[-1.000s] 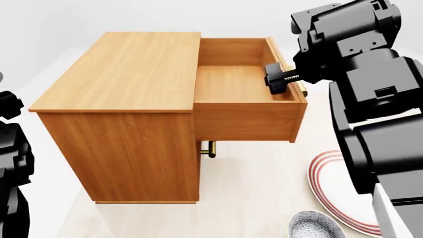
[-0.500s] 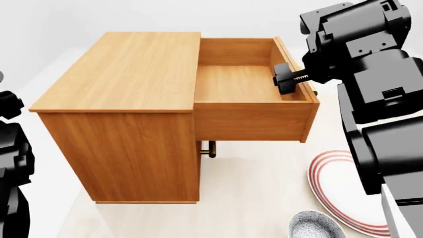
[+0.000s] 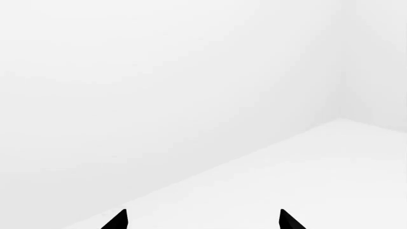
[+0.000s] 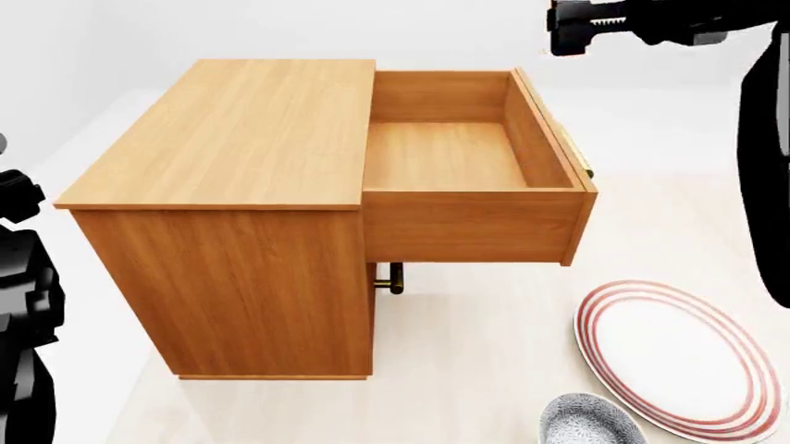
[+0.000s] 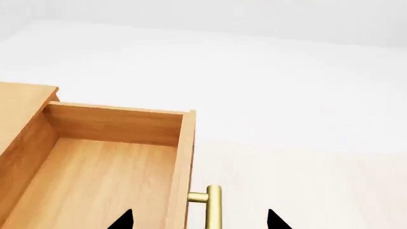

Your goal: Open the top drawer of the cabinet and put the bowl in it.

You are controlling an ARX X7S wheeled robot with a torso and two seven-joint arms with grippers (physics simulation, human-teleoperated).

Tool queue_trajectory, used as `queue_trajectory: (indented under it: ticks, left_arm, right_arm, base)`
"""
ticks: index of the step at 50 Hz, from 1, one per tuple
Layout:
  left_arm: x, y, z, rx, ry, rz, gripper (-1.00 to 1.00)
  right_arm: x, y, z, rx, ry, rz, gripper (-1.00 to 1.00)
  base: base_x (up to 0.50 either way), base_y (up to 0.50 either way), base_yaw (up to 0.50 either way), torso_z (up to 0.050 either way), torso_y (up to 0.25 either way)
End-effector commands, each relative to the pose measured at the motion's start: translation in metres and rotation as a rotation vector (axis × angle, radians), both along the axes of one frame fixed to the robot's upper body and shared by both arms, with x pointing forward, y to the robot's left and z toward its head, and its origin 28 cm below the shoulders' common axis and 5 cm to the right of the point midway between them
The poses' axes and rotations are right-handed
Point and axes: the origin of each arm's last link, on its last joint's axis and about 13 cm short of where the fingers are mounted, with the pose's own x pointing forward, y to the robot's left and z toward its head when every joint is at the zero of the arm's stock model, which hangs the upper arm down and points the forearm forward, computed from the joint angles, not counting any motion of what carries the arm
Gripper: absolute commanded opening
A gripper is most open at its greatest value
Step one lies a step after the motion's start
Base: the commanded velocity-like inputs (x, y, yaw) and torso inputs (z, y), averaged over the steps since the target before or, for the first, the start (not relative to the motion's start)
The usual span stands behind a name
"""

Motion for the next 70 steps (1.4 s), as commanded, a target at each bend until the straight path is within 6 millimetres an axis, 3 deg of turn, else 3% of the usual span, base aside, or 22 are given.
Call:
queue_trajectory:
  ticks: [1,6,8,11,13,15,18,24,28,34,52,70]
  left_arm:
    - [0.0,0.0,0.0,0.001,0.0,-0.002,1.0]
    - [0.0,0.0,0.0,0.006,0.001,-0.001,1.0]
    - [0.0,0.0,0.0,0.009,0.002,-0.001,1.0]
    - [0.0,0.0,0.0,0.012,0.003,-0.001,1.0]
    - [0.0,0.0,0.0,0.014,0.005,-0.002,1.0]
    - [0.0,0.0,0.0,0.017,0.006,-0.002,1.0]
    - [0.0,0.0,0.0,0.019,0.006,-0.001,1.0]
    - [0.0,0.0,0.0,0.022,0.004,0.0,1.0]
    - [0.0,0.0,-0.001,0.022,0.002,0.002,1.0]
    - [0.0,0.0,0.0,0.024,0.003,0.001,1.0]
    - [0.0,0.0,0.0,0.018,-0.001,0.001,1.0]
    - [0.0,0.0,-0.001,0.02,-0.001,0.005,1.0]
  right_arm:
    - [-0.035,-0.02,0.065,0.129,-0.185,0.056,1.0]
    - [-0.048,-0.033,0.082,0.131,-0.269,0.055,1.0]
    - [-0.054,-0.039,0.063,0.137,-0.198,0.043,1.0]
    - [-0.082,-0.041,0.064,0.088,-0.332,0.059,1.0]
    - [-0.089,-0.05,0.059,0.076,-0.333,0.047,1.0]
    - [-0.105,-0.074,0.049,0.007,-0.339,-0.114,1.0]
    - [-0.121,-0.077,0.035,-0.062,-0.324,-0.242,1.0]
    - [-0.159,-0.068,0.02,0.067,-0.212,0.014,1.0]
    - [-0.17,-0.073,0.011,0.091,-0.146,0.003,1.0]
    - [-0.171,-0.076,-0.016,0.093,-0.053,-0.004,1.0]
    - [-0.148,-0.088,-0.101,0.099,0.209,-0.049,1.0]
    - [-0.154,-0.09,-0.17,0.124,0.392,-0.006,1.0]
  base:
    - [0.0,0.0,0.0,0.0,0.0]
    - [0.0,0.0,0.0,0.0,0.0]
    - [0.0,0.0,0.0,0.0,0.0]
    - [0.0,0.0,0.0,0.0,0.0]
    - [0.0,0.0,0.0,0.0,0.0]
    - [0.0,0.0,0.0,0.0,0.0]
    - [0.0,0.0,0.0,0.0,0.0]
    - [0.0,0.0,0.0,0.0,0.0]
    - [0.0,0.0,0.0,0.0,0.0]
    - [0.0,0.0,0.0,0.0,0.0]
    - [0.0,0.0,0.0,0.0,0.0]
    - [0.0,0.0,0.0,0.0,0.0]
